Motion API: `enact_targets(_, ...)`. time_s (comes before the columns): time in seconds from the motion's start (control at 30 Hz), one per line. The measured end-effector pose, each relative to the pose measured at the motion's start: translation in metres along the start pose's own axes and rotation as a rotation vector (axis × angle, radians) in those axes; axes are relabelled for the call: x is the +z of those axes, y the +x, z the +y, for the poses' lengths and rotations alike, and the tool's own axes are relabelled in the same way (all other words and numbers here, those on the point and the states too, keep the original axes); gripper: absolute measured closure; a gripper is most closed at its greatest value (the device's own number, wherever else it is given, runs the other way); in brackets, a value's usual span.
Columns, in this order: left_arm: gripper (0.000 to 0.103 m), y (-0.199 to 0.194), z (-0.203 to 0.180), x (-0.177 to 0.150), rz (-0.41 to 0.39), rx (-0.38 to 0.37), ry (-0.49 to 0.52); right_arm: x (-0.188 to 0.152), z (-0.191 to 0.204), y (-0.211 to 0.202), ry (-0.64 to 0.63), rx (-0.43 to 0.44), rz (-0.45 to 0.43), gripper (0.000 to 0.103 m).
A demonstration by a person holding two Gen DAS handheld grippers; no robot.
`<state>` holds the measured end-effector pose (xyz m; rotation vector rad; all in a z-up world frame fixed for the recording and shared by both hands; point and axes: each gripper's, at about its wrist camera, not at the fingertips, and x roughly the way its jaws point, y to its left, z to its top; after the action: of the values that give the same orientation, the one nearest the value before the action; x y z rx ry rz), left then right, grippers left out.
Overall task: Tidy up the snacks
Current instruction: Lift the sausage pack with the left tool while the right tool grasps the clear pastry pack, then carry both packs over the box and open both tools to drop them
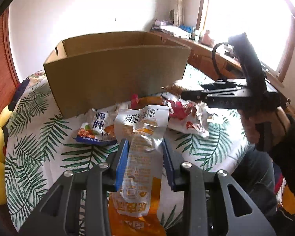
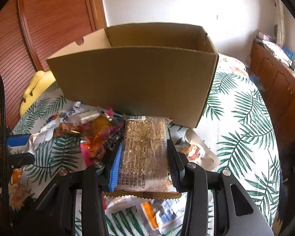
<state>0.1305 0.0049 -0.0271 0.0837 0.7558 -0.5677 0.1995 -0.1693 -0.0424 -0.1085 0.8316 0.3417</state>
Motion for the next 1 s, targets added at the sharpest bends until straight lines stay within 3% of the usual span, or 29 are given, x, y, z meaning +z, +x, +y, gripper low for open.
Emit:
enact_targets(0.27,0.071,-0.021,-0.002,0.009,-0.076,-0.029,-0.017,-0.002,0.001,-0.021,0.005,0.013,-0.057,0.061)
enact_targets(0.47,0.071,-0.026,-0.006,0.04,-0.13,-0.036,-0.009,0.004,-0.001,-0.043,0.006,0.031,-0.119,0.061)
enact_targets(1.0,0.071,-0.014,0.037,0.122,-0.217,-0.013,0.01,0.068,0.0,-0.055,-0.048,0.061,-0.238,0.061)
